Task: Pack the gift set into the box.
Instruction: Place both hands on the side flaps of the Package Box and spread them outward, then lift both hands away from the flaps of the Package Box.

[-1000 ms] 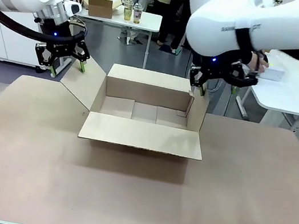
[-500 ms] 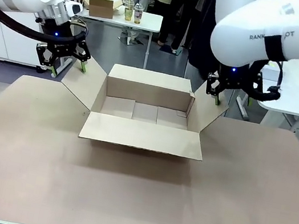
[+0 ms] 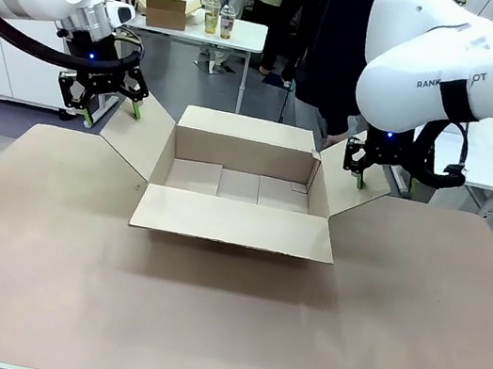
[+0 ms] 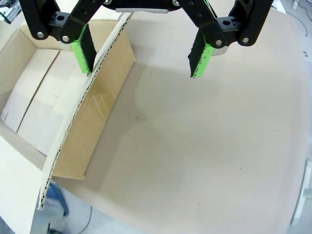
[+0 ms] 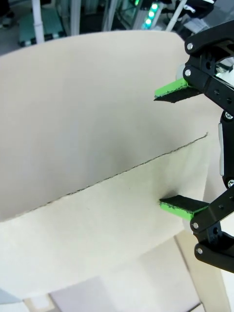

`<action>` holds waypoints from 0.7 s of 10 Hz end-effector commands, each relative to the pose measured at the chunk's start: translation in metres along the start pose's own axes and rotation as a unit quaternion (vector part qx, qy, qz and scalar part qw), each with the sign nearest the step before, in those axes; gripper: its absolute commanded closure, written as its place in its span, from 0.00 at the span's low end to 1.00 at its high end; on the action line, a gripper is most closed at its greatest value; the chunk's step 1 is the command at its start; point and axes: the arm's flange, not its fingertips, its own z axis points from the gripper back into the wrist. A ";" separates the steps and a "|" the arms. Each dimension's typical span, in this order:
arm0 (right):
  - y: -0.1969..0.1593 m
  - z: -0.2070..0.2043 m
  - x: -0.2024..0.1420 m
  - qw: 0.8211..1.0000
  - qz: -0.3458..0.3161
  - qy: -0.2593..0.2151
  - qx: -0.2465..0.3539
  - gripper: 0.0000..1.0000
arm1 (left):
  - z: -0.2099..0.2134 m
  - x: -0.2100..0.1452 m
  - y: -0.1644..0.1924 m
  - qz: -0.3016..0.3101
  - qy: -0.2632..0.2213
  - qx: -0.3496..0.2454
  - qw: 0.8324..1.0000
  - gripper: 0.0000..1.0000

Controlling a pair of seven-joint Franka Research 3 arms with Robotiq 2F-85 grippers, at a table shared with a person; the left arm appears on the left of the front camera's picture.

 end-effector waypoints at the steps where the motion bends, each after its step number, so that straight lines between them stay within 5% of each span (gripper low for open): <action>1: 0.000 0.006 0.001 1.000 0.000 0.001 -0.003 0.00 | 0.002 0.000 -0.002 0.007 0.000 0.007 1.000 0.00; 7: 0.000 0.006 0.001 1.000 0.000 0.001 -0.003 0.00 | 0.002 0.000 -0.002 0.007 0.000 0.007 1.000 0.00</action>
